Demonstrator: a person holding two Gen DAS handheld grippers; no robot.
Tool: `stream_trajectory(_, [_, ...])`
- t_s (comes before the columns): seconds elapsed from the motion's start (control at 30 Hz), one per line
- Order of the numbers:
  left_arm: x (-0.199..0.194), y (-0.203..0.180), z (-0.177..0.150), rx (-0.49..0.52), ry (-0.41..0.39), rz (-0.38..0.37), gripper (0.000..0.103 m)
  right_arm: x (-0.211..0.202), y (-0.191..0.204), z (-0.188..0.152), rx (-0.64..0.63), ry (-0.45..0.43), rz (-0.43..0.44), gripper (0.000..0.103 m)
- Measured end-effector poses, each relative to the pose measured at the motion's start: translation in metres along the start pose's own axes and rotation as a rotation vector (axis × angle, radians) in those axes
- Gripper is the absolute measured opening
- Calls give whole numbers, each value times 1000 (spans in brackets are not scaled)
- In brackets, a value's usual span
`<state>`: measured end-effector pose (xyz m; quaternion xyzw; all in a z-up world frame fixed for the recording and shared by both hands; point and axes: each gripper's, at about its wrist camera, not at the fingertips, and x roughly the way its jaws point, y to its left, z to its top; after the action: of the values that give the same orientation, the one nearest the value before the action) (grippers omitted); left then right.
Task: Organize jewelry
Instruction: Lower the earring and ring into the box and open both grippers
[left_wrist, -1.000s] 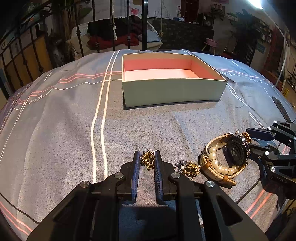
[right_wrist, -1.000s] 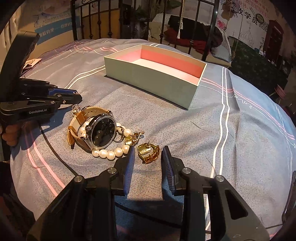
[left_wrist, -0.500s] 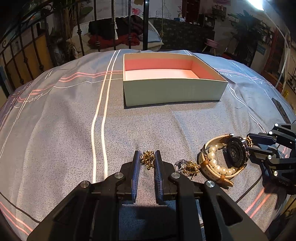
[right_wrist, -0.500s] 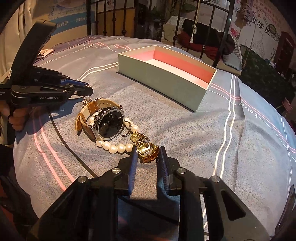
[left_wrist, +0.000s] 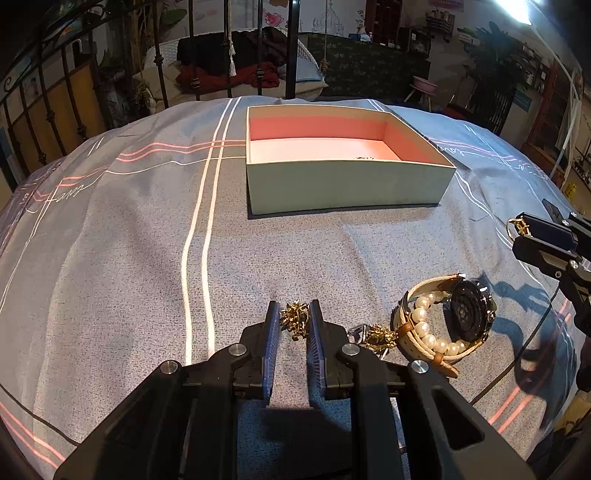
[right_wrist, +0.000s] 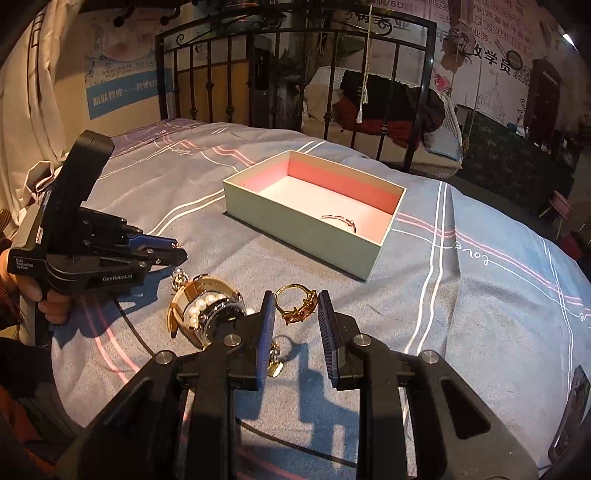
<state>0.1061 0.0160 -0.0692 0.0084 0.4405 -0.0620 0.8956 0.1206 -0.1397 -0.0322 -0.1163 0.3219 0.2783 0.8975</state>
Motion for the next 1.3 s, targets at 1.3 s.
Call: stream_trajectory(1.3, [81, -8, 154, -9, 65, -12, 16, 156, -58, 94, 226, 164, -81, 25])
